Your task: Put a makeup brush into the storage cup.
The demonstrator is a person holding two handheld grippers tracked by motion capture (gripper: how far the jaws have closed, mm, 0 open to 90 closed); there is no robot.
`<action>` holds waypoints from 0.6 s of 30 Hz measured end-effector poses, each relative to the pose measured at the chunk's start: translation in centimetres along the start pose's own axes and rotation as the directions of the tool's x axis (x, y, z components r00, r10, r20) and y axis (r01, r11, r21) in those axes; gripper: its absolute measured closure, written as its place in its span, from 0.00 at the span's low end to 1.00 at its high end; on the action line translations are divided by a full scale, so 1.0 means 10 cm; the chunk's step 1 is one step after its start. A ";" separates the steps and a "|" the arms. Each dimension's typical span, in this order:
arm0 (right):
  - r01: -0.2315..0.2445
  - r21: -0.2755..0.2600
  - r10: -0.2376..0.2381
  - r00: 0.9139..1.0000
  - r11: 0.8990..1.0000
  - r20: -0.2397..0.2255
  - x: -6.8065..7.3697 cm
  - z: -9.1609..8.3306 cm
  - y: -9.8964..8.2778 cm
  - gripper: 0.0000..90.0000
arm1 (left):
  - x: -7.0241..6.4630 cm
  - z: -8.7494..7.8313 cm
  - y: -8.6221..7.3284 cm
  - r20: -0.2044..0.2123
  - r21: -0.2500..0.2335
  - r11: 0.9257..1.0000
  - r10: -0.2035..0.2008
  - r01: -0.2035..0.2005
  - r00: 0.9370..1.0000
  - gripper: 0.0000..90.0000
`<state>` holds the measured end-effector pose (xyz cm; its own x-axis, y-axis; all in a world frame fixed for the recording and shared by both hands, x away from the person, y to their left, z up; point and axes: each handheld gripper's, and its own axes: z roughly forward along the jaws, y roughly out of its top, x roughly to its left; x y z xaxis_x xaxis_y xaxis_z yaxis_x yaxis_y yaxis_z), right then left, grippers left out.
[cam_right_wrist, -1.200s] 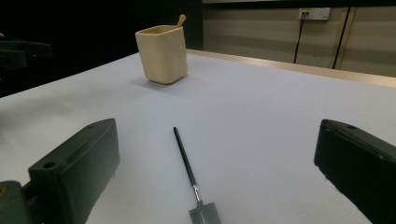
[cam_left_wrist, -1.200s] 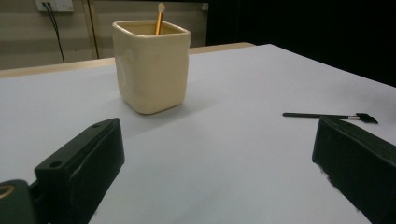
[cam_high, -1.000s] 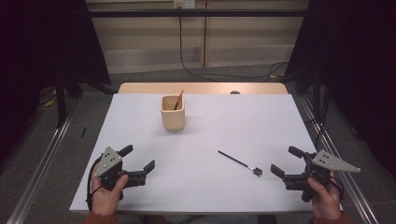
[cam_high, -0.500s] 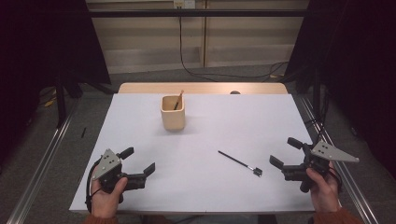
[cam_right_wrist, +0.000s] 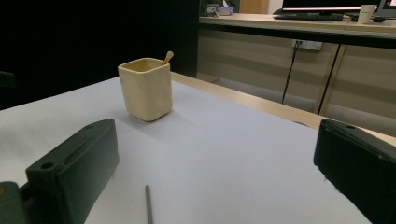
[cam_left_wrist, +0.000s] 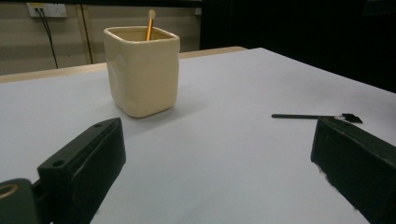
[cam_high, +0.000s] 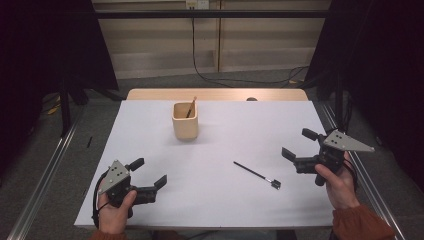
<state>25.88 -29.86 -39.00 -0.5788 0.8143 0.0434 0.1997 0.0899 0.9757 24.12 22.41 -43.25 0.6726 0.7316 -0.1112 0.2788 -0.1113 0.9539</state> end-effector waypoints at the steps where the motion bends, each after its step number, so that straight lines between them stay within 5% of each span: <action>1: -0.007 -0.001 0.007 1.000 1.000 -0.002 0.00 0.03 0.02 0.00 | 0.00 0.00 0.00 -0.001 0.000 1.000 0.002 -0.002 1.000 0.03; 18: 0.025 0.075 -0.018 0.995 0.997 -0.094 0.00 0.44 0.22 0.00 | 0.03 0.00 -0.01 0.018 -0.001 1.000 0.005 -0.005 1.000 0.03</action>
<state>29.79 -27.17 -37.79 -0.6542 0.7549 0.0461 0.2440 0.1530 0.9576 24.22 22.64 -43.40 0.6863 0.7188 -0.1109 0.2746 -0.1149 0.9547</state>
